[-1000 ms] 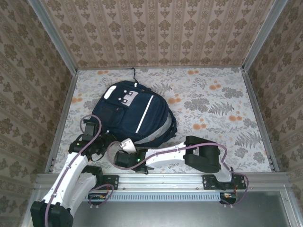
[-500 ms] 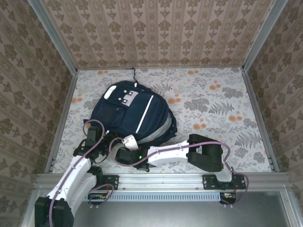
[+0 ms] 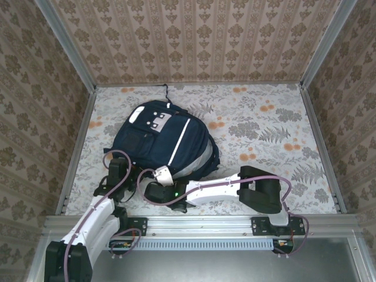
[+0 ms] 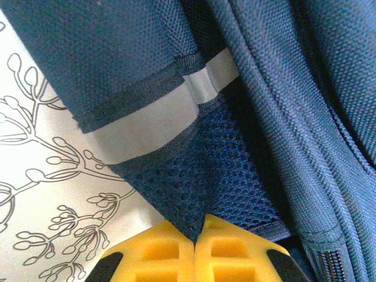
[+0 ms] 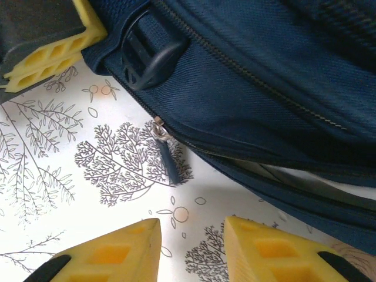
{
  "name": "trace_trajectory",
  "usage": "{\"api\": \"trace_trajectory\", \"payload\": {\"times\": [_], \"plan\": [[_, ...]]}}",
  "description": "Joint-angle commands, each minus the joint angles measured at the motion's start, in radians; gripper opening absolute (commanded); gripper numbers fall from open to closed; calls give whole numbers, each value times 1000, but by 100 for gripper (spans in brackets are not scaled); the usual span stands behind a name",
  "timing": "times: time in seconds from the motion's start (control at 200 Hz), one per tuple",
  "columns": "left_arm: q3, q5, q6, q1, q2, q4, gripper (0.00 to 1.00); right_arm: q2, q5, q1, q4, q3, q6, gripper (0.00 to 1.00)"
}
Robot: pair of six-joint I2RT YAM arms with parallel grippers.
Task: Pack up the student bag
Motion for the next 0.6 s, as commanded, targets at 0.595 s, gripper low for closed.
{"api": "trace_trajectory", "payload": {"times": [0.595], "plan": [[342, -150, -117, -173, -24, -231, 0, -202, -26, -258, -97, -121, -6, 25]]}}
